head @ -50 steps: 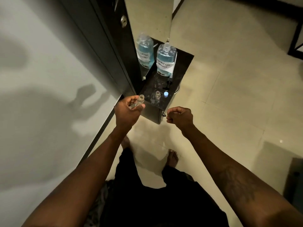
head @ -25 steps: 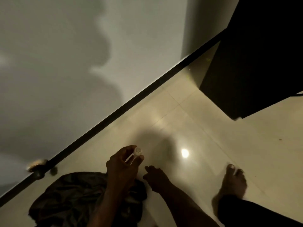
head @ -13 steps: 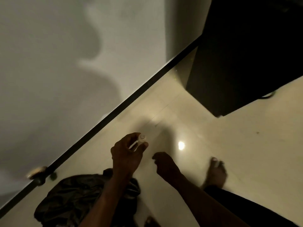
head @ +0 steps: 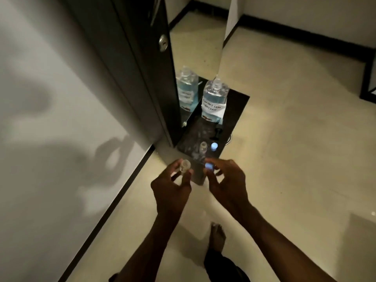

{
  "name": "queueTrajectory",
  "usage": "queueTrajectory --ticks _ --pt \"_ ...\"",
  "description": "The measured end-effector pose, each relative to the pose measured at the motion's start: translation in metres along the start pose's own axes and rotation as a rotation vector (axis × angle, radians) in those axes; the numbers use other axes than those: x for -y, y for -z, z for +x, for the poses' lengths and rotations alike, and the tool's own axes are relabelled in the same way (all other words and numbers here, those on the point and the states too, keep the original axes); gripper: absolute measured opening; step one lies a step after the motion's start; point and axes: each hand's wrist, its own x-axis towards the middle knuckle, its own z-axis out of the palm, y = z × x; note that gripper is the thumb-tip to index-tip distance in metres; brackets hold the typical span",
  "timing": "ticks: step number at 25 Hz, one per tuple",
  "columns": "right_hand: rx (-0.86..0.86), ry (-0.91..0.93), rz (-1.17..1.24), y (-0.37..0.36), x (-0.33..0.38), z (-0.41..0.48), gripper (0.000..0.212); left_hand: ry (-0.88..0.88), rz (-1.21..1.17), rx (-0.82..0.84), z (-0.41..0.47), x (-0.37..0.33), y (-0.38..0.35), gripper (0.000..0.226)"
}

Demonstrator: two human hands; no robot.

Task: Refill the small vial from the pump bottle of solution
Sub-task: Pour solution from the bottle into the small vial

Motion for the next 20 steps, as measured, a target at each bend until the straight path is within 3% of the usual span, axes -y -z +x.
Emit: queueTrajectory --ticks 2,4,11,15,17,20 --pt "-0.039 0.02 -0.004 0.023 -0.01 0.044 0.015 -0.034 0.041 -0.031 0.028 -0.012 -0.019 0.04" --pt "0.028 0.015 -0.02 0.025 -0.025 0.081 0.021 -0.053 0.069 -0.031 0.052 -0.009 -0.032 0.036" --pt "0.607 0.053 -0.174 -0.034 -0.059 0.166 0.021 -0.054 0.139 0.086 0.097 0.02 -0.051 0.023" --pt "0.806 0.027 -0.328 -0.067 -0.076 0.184 0.018 -0.126 0.119 0.189 0.112 0.033 -0.061 0.001" --pt "0.858 0.02 -0.345 -0.073 -0.079 0.189 0.016 -0.141 0.133 0.216 0.12 0.034 -0.067 0.005" --pt "0.873 0.037 -0.319 -0.071 -0.077 0.192 0.017 -0.177 0.138 0.211 0.129 0.038 -0.074 0.038"
